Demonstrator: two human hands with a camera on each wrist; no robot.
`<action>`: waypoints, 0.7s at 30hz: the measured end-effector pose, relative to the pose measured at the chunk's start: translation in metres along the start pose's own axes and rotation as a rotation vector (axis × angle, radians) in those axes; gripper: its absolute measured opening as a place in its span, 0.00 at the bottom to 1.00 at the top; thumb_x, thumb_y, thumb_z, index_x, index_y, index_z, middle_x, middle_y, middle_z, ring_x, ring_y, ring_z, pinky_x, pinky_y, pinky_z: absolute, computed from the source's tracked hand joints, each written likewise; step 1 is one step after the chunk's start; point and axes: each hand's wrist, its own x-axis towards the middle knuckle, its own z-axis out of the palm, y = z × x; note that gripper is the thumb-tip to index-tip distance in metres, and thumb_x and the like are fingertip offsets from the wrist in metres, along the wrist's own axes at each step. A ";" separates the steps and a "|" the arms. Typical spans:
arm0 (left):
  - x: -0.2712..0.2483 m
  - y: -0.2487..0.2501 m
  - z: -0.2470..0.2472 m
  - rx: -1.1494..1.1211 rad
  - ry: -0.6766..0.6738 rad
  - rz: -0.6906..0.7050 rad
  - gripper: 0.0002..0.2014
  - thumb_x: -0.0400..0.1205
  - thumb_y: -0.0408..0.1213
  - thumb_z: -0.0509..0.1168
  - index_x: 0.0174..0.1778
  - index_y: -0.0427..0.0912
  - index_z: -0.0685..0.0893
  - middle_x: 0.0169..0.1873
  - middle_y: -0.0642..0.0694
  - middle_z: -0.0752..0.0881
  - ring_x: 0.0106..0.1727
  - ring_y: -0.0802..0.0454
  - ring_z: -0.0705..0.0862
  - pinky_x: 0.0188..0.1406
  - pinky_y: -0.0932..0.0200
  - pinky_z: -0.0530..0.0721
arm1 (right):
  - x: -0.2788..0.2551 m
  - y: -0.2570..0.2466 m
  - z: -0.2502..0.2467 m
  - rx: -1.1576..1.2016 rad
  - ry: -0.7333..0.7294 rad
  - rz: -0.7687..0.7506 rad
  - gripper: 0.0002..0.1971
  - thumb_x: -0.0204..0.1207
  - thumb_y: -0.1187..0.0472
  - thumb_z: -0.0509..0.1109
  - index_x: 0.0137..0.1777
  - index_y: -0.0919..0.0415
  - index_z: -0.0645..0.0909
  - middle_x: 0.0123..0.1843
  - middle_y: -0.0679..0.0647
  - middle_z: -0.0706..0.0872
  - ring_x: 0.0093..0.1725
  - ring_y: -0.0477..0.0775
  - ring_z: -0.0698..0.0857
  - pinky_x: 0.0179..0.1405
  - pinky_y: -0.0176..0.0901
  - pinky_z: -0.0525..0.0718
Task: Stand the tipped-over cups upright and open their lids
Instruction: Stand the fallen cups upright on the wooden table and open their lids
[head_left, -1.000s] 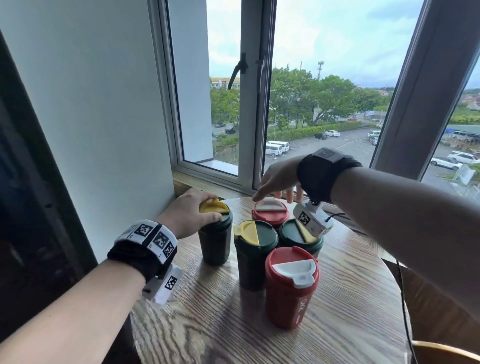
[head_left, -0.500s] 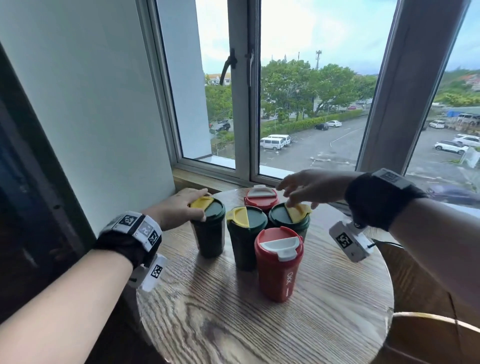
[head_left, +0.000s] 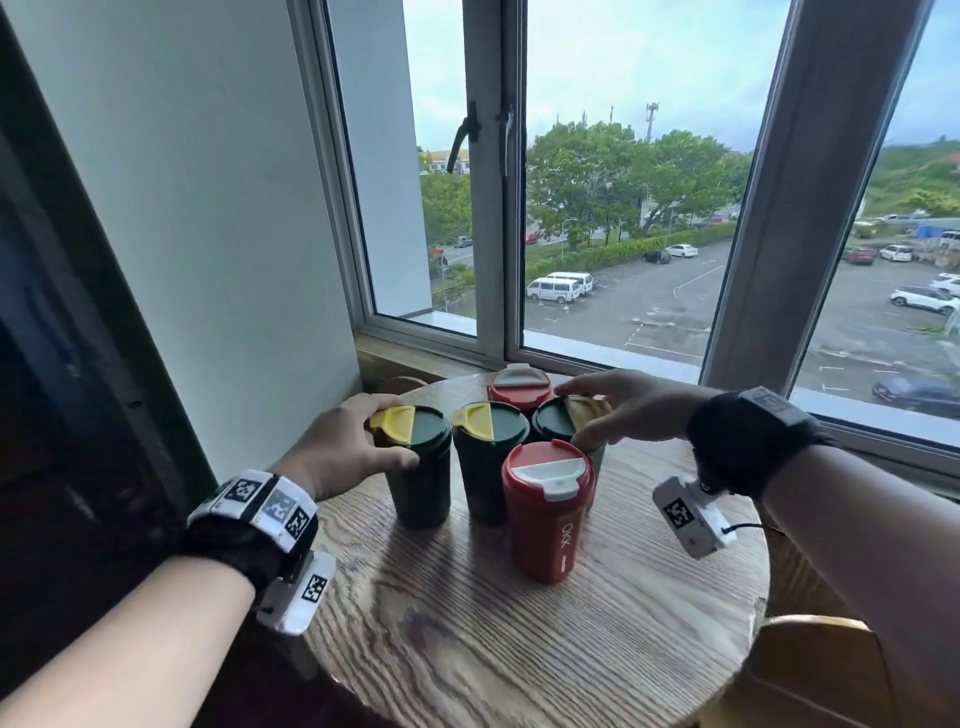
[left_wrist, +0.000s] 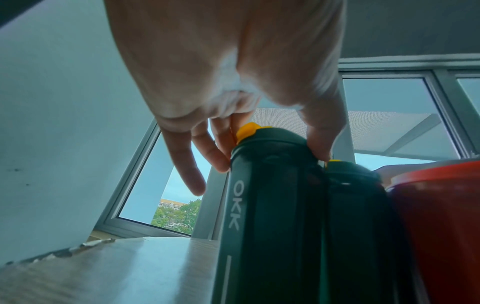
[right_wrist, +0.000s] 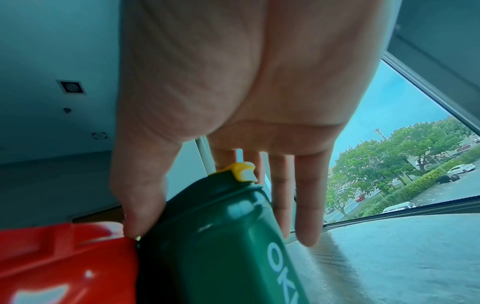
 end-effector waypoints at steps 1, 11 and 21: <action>-0.003 0.000 0.001 -0.014 0.003 0.003 0.46 0.59 0.62 0.77 0.76 0.56 0.78 0.68 0.52 0.85 0.65 0.51 0.83 0.66 0.50 0.83 | -0.001 0.000 0.000 0.003 0.003 -0.004 0.36 0.71 0.53 0.84 0.79 0.41 0.76 0.76 0.50 0.78 0.63 0.60 0.87 0.60 0.57 0.91; -0.021 -0.001 0.004 -0.142 -0.022 0.054 0.44 0.57 0.60 0.80 0.72 0.59 0.80 0.66 0.57 0.85 0.66 0.57 0.84 0.71 0.52 0.81 | -0.037 -0.020 0.012 -0.183 0.273 -0.194 0.22 0.70 0.37 0.78 0.64 0.38 0.85 0.62 0.40 0.84 0.63 0.47 0.84 0.61 0.52 0.84; -0.055 0.024 0.028 -0.139 0.072 0.101 0.43 0.54 0.65 0.81 0.67 0.58 0.83 0.60 0.58 0.86 0.60 0.62 0.84 0.60 0.58 0.86 | -0.041 -0.009 0.026 -0.217 0.297 -0.191 0.24 0.71 0.33 0.74 0.62 0.44 0.87 0.64 0.42 0.85 0.61 0.46 0.84 0.62 0.51 0.85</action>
